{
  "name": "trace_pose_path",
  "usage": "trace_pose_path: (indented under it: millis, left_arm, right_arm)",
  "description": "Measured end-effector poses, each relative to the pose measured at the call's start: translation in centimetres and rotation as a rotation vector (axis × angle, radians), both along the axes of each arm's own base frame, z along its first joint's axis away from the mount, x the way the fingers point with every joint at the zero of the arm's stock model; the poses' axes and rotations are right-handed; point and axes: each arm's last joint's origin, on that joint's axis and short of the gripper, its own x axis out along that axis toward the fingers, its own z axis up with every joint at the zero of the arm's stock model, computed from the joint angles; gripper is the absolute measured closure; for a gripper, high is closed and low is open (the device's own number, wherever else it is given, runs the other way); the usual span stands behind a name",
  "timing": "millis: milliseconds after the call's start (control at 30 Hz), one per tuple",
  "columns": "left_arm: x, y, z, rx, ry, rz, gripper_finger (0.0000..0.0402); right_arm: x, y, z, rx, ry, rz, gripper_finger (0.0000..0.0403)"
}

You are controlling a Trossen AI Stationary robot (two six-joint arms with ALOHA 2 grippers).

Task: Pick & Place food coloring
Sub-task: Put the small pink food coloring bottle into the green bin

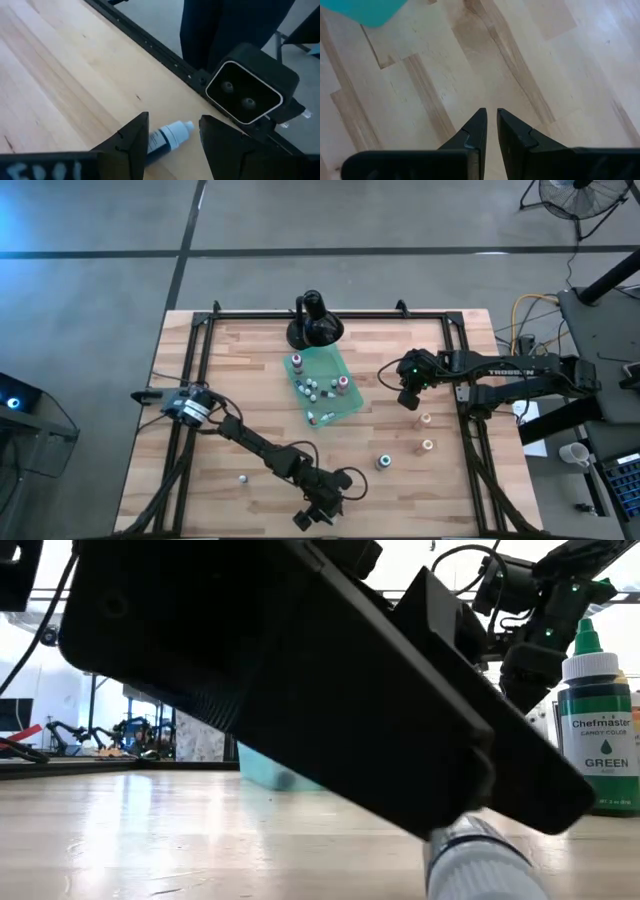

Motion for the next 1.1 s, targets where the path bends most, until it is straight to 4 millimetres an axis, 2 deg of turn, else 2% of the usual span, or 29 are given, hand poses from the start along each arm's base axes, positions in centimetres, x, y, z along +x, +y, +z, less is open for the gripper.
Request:
trace_pose_path:
  millis: [267, 467, 833, 1100]
  left_arm:
    - [-0.7, 0.8, -1.2, 0.079, 0.121, 0.079, 0.0262]
    - [-1.2, 2.1, -0.3, 0.116, 0.241, 0.275, 0.0277]
    - [-1.5, 2.9, 0.2, 0.032, 0.396, 0.512, 0.0281]
    - [-2.2, 3.8, 0.7, -0.096, 0.589, 0.86, 0.0281]
  right_arm:
    - [0.0, 0.0, 0.0, 0.0, 0.0, 0.0, 0.0365]
    - [0.0, 0.0, -0.1, -0.003, -0.005, 0.003, 0.0365]
    - [0.0, 0.0, -0.3, -0.007, -0.007, 0.006, 0.0365]
    - [0.0, 0.0, -0.4, -0.008, -0.011, 0.006, 0.0365]
